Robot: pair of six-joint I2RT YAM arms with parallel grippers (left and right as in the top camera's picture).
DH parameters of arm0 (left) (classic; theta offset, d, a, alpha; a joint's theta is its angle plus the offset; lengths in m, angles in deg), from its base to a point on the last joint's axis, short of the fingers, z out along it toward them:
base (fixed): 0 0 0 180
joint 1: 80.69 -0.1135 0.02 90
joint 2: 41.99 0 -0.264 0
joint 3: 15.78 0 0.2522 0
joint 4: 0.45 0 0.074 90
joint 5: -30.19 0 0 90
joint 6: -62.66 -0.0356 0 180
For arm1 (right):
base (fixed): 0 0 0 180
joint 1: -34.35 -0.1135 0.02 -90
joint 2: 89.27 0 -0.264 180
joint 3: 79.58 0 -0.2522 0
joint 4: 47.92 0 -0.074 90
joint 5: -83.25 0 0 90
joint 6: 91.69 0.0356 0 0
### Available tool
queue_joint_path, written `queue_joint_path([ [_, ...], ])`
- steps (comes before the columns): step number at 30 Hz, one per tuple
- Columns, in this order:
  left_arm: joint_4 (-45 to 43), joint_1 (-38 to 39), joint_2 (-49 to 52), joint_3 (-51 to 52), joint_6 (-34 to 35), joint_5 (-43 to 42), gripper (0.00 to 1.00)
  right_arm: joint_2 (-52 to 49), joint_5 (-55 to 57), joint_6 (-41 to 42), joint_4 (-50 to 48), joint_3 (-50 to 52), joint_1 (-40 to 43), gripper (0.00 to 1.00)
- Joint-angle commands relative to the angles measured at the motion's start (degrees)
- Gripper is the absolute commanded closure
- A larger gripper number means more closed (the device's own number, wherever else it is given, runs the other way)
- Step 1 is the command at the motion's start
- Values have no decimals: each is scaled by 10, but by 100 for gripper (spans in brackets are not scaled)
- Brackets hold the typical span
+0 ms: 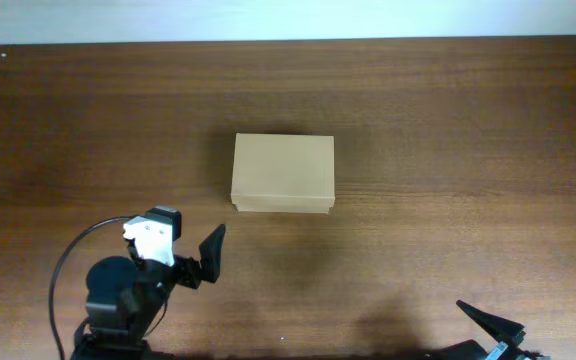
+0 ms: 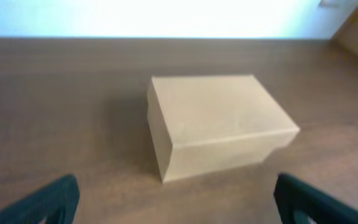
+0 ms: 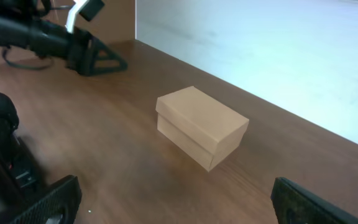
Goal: Pack container
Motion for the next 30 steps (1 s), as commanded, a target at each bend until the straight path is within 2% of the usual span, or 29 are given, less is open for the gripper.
queue_joint_path([
  [1,-43,-3,8,28,-9,-10,0,-3,-7,5,-1,0,4,1],
  [12,-18,-3,11,31,-14,45,0,-3,-7,5,-1,0,4,1],
  [16,4,-3,-14,37,-13,83,0,-3,-7,5,-1,0,4,1],
  [30,15,-57,-160,150,-14,69,1,-3,-7,5,-1,0,4,1],
])
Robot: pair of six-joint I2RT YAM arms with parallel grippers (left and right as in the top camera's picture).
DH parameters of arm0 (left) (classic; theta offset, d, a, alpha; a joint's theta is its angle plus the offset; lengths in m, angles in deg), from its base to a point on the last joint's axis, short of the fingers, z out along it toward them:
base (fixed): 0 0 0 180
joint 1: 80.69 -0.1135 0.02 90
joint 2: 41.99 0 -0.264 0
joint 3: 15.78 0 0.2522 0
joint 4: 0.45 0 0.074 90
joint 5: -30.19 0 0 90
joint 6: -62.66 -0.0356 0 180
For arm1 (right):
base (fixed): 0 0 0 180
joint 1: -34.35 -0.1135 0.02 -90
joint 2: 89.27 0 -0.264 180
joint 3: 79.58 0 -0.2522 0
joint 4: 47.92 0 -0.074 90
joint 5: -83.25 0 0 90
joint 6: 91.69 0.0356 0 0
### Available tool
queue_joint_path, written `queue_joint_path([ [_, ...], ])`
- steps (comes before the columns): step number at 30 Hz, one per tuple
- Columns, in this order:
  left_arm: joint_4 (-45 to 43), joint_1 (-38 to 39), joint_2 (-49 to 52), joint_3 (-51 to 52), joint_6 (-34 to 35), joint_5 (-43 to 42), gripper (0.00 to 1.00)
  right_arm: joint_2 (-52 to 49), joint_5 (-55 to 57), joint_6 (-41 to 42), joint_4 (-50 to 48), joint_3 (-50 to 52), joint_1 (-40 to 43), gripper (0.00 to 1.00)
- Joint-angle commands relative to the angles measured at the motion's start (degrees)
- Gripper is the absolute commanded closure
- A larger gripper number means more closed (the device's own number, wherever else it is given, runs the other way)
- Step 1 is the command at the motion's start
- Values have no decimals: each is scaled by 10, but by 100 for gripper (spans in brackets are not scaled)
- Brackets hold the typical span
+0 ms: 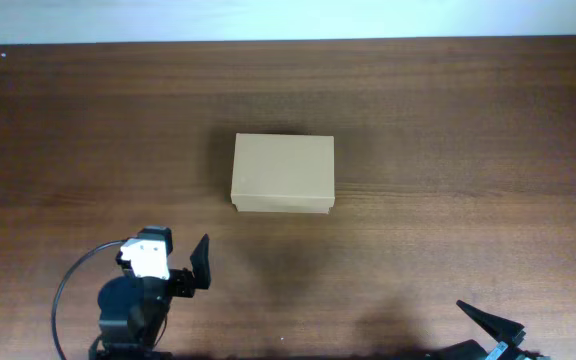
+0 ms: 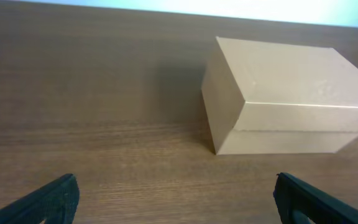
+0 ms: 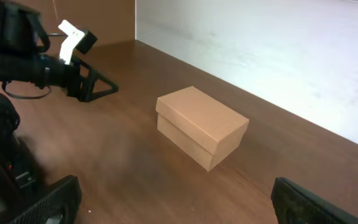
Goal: Pack container
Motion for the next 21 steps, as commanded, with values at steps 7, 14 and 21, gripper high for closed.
queue_joint_path([
  [7,77,-26,-95,34,-34,-1,0,-3,-7,5,-1,0,4,1],
  [14,107,-30,-117,35,-104,-2,1,-3,-7,5,-1,0,4,1],
  [21,107,-30,-117,35,-152,0,0,-3,-7,5,-1,0,4,1],
])
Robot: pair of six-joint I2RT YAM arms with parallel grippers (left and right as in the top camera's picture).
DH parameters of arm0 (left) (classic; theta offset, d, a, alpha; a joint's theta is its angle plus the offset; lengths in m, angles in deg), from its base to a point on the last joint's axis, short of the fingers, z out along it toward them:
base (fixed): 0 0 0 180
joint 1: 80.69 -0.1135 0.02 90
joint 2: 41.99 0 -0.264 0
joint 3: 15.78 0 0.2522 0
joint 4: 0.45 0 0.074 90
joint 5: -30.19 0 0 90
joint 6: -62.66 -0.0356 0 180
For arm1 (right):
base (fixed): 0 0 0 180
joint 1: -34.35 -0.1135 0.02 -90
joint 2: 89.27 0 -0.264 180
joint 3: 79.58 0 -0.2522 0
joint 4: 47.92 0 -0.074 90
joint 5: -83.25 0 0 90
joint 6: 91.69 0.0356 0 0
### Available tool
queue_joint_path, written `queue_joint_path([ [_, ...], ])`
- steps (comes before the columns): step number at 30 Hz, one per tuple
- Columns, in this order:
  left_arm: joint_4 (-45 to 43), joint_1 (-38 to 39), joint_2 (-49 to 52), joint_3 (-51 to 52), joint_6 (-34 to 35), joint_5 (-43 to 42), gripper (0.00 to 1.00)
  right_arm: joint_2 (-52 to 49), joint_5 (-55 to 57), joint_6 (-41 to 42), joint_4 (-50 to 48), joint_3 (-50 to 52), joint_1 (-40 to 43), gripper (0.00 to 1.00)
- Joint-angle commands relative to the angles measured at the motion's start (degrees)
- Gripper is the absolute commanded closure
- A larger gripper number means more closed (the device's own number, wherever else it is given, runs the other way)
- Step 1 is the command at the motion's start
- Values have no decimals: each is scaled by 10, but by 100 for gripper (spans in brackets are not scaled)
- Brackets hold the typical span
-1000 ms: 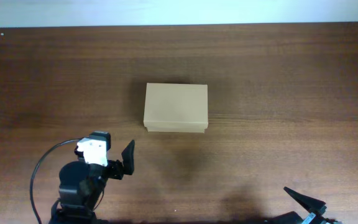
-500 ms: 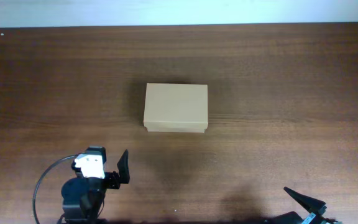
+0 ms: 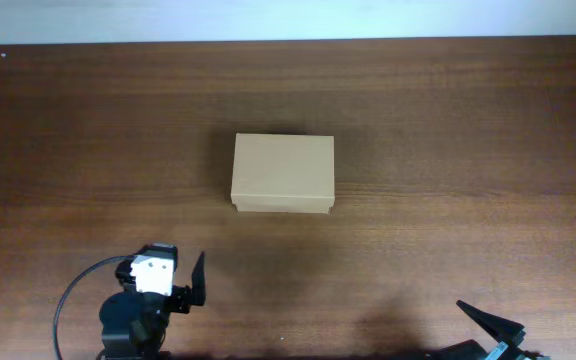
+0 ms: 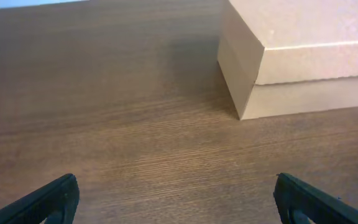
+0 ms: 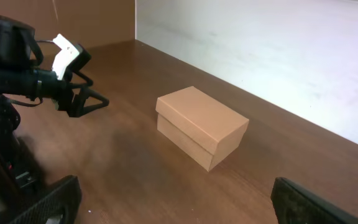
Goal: Pack container
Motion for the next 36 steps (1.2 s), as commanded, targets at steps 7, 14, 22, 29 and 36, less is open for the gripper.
queue_joint_path([
  [7,3,-16,-8,3,-40,6,0,-3,-7,4,-1,0,4,1],
  [14,2,-16,-8,3,-40,4,1,-3,-7,4,-1,0,4,1],
  [22,2,-16,-8,3,-40,4,1,-3,-7,4,-1,0,4,1],
  [29,2,-16,-8,3,-40,4,0,-3,-7,4,20,0,4,1],
  [36,2,-16,-8,3,-40,4,1,-3,-19,4,11,0,4,1],
])
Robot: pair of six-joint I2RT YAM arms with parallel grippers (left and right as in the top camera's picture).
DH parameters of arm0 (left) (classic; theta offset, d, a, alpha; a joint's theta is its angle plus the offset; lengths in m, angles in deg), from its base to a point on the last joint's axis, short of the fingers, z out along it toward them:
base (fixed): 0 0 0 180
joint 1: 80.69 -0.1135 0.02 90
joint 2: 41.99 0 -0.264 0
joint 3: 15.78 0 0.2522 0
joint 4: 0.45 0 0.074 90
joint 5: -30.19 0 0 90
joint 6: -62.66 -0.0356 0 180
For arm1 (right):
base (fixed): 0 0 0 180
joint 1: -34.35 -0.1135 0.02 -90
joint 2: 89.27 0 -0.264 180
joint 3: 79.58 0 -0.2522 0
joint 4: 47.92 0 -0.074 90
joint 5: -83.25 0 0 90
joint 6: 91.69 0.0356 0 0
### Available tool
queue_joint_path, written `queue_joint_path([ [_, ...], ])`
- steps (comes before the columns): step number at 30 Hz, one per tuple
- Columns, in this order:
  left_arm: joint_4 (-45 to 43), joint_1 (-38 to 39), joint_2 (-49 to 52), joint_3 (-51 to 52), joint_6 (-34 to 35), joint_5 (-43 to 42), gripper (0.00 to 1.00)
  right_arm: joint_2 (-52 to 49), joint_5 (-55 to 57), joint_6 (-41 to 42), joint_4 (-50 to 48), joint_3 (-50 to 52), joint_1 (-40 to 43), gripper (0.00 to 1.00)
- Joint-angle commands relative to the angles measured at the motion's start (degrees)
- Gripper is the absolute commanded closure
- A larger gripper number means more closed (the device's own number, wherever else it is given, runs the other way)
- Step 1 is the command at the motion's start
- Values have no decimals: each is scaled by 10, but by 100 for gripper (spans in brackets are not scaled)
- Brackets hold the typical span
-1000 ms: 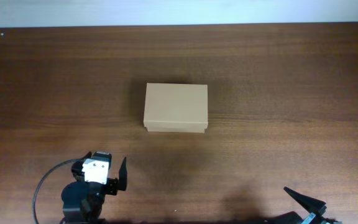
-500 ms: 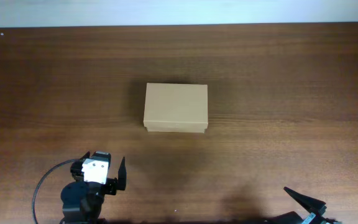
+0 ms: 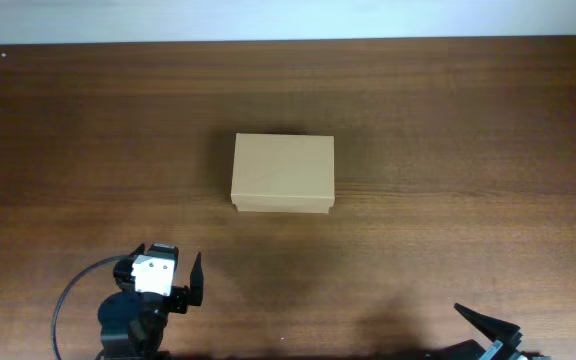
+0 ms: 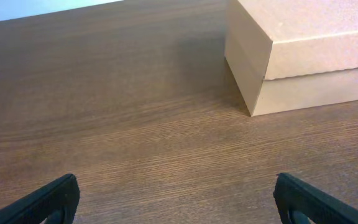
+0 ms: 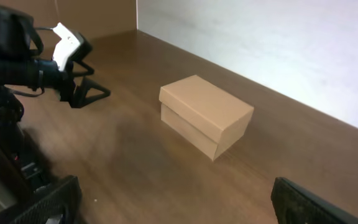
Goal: Pack container
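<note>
A tan cardboard box (image 3: 283, 172) with its lid on stands at the middle of the brown table; it also shows in the left wrist view (image 4: 303, 53) and the right wrist view (image 5: 206, 114). My left gripper (image 4: 176, 199) is open with nothing between its fingers, low over the table near the front left, short of the box's left corner. My right gripper (image 5: 176, 202) is open and empty too, at the front right edge (image 3: 488, 325), looking across at the box.
The left arm's base and black cable (image 3: 78, 300) sit at the front left. A pale wall (image 5: 278, 43) runs along the table's far edge. Bare brown wood (image 3: 468, 150) surrounds the box.
The left gripper has barely shifted; the box sits slightly further right in its view. The right wrist view has moved a little, the box now appearing slightly higher. Both stay open.
At first the left gripper was raised and angled toward the box, seeing its whole lid. Then it stood lower and nearer the front edge, and later lower still, seeing only the box's left corner. The box has stayed shut and in place.
</note>
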Motion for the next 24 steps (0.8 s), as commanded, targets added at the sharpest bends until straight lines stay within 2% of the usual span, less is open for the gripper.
queue_joint_path([
  [1,3,-3,-8,3,-9,2,0,-3,-13,4,-22,1,4,1],
  [6,3,-3,-8,3,-9,2,0,-3,49,5,-49,41,4,1],
  [10,2,-3,-8,3,-9,2,1,-3,74,5,-118,119,7,1],
  [15,3,-3,-8,3,-9,2,0,-3,97,9,-196,218,49,1],
  [18,3,-3,-8,3,-9,2,0,-3,118,47,-214,264,84,1],
  [24,2,-3,-8,3,-9,2,1,-1,127,52,-220,308,126,1],
])
